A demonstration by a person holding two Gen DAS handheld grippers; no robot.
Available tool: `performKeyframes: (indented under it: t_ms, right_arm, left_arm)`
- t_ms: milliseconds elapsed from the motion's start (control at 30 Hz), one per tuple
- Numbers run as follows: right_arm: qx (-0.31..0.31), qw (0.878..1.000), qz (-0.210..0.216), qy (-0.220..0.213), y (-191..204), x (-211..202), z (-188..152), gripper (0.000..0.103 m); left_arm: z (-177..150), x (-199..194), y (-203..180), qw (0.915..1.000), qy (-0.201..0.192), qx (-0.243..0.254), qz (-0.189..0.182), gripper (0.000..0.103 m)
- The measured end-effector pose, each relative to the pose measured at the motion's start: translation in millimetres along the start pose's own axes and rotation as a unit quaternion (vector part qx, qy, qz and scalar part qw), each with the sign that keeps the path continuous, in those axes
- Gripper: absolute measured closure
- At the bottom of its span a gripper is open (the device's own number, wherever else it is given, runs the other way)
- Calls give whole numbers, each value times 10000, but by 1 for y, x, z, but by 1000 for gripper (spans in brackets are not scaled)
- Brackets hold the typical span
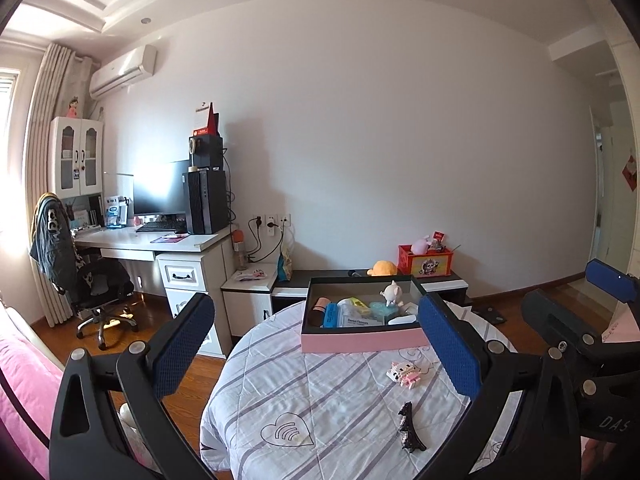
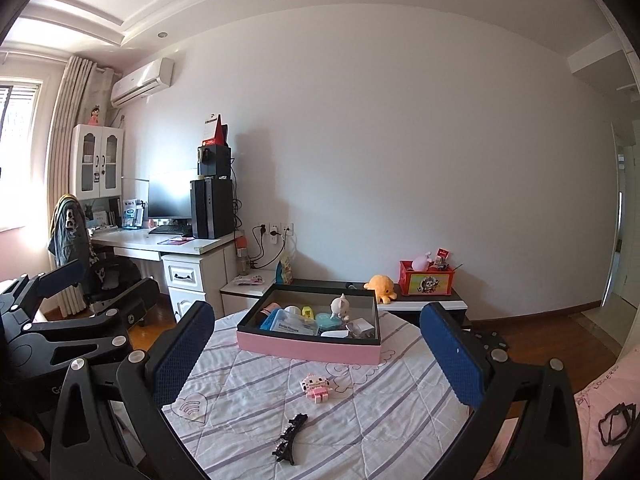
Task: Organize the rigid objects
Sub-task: 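Withdraw both tools from the box back over the bed, then grasp the black hair clip with the right tool while the left tool grasps the block figure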
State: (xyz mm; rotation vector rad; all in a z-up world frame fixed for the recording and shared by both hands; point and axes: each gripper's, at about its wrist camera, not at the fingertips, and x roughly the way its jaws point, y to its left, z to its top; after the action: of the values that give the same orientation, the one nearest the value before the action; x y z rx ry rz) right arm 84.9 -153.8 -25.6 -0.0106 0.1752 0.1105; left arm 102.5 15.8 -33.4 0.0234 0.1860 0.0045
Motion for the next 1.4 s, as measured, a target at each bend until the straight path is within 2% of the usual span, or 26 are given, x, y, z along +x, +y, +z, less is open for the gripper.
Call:
performKeyframes:
  t_ms: [300, 500, 633, 700, 833, 867, 1000, 1033, 1067, 1133, 1200, 1267, 1300, 1400]
  right_arm:
    - [11, 10000, -18, 85, 2, 4, -4, 0]
    - [10, 9991, 20, 434, 5, 29, -21, 0]
    - [45, 9950, 81, 999, 7, 66, -50, 0]
    - [76, 9895, 118, 1440, 7, 89, -69, 0]
    - [309, 9741, 453, 2194, 9, 132, -113, 1]
    - [306, 9696, 496, 2378, 11, 141, -123, 6]
    - [251, 9558, 602, 2868, 15, 167, -152, 16]
    - [227, 9513, 613, 3012, 16, 173, -158, 27]
    - [247, 9488, 694, 3073, 16, 177, -162, 43]
    - [217, 9423, 829, 3236, 15, 184, -171, 59]
    - [31, 9433, 909, 3192, 15, 184, -174, 62]
    - [-44, 9428, 965, 3192, 11, 184, -173, 80]
    - [-42, 9431, 976, 3178, 6, 184, -172, 84]
    - [38, 9463, 898, 3106, -14, 184, -168, 84]
  left_arm:
    - [-8, 13, 0, 9999, 159, -35, -51, 0]
    - [-34, 46, 5, 9977, 683, 15, -27, 0]
    - [-55, 72, 15, 9937, 1110, -31, 134, 0]
    - [-65, 82, 19, 9918, 1257, -76, 208, 0]
    - [-84, 102, 24, 9869, 1599, -94, 212, 0]
    - [-89, 107, 24, 9855, 1682, -84, 195, 0]
    - [-101, 120, 22, 9818, 1890, -25, 193, 0]
    - [-104, 123, 21, 9812, 1921, -17, 198, 0]
    - [-105, 125, 21, 9809, 1935, -14, 207, 0]
    - [-107, 129, 19, 9799, 1987, -26, 188, 0]
    - [-108, 134, 17, 9789, 2037, -30, 137, 0]
    - [-109, 140, 11, 9772, 2120, -15, 76, 0]
    - [-110, 144, 6, 9765, 2157, 1, 20, 0]
    - [-113, 155, -10, 9735, 2276, 74, -210, 0]
